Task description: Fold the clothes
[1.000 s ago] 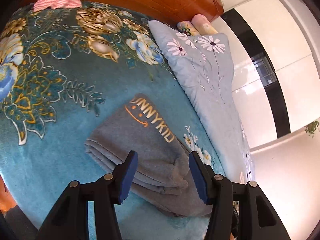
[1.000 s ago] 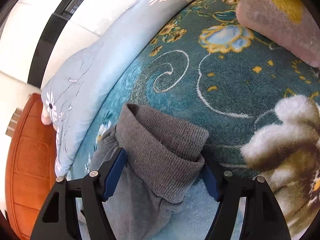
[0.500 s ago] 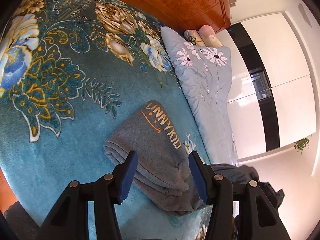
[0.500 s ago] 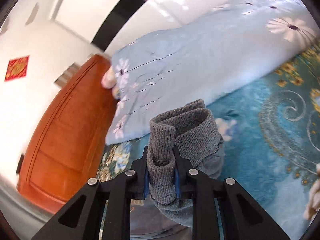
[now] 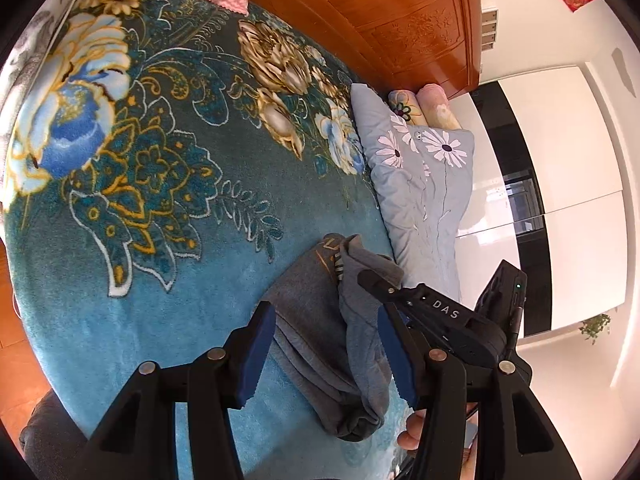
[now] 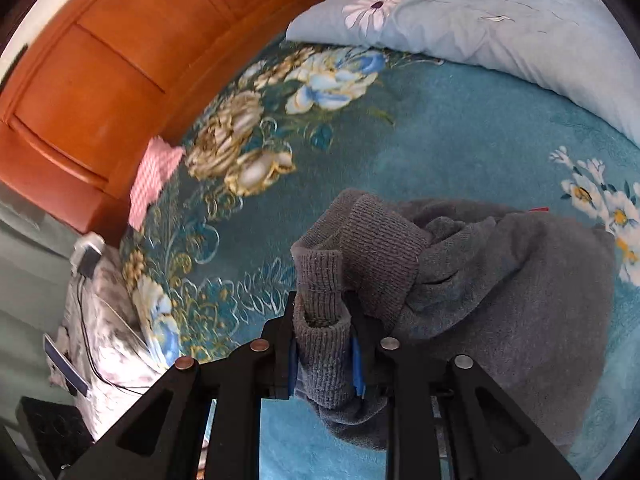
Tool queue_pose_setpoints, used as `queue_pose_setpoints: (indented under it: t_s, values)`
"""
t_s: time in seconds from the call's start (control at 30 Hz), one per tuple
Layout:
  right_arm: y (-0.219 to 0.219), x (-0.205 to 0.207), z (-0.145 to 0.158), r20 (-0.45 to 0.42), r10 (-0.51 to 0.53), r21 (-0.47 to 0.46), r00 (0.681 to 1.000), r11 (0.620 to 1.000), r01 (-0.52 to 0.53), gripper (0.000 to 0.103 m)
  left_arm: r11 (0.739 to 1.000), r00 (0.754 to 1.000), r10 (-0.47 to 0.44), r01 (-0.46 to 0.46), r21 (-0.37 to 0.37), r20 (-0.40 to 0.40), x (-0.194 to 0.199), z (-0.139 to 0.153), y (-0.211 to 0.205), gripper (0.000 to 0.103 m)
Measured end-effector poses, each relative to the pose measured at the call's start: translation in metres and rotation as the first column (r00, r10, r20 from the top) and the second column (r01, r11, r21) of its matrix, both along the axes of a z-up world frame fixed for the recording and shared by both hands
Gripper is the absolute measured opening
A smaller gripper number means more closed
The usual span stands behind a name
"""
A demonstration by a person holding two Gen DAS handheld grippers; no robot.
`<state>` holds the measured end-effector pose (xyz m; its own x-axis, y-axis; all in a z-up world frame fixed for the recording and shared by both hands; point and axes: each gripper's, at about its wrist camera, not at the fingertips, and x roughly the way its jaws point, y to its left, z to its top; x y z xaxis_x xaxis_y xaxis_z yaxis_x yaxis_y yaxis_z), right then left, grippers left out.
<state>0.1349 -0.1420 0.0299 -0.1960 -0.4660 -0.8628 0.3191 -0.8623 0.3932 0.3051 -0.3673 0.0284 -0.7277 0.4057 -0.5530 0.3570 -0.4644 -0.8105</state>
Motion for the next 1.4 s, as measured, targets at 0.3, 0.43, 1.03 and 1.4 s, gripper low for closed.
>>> queue_pose_setpoints:
  t_s: [0.3,0.43,1.03,1.4]
  values:
    - [0.029,0.023,0.033,-0.059,0.15,-0.105,0.987,0.982,-0.155,0.046,0.994,0.994,-0.101,0.103,-0.045,0.048,-0.027,-0.017,0.024,0.058]
    - [0.095,0.013,0.032,0.002,-0.017,-0.149,1.0,0.989,0.017,0.046,0.972,0.977,-0.2,0.208,-0.114,0.076,-0.054,-0.028,0.041,0.058]
    - [0.206,0.073,-0.016,0.005,-0.04,0.019,0.999,0.999,0.04,0.048,0.952,0.95,-0.271,0.289,-0.105,0.158,-0.091,-0.063,0.069,0.038]
    - [0.18,0.07,-0.043,-0.053,-0.078,0.219,0.996,0.972,0.087,0.057,0.951,0.943,-0.275,0.295,-0.09,0.186,-0.098,-0.068,0.074,0.049]
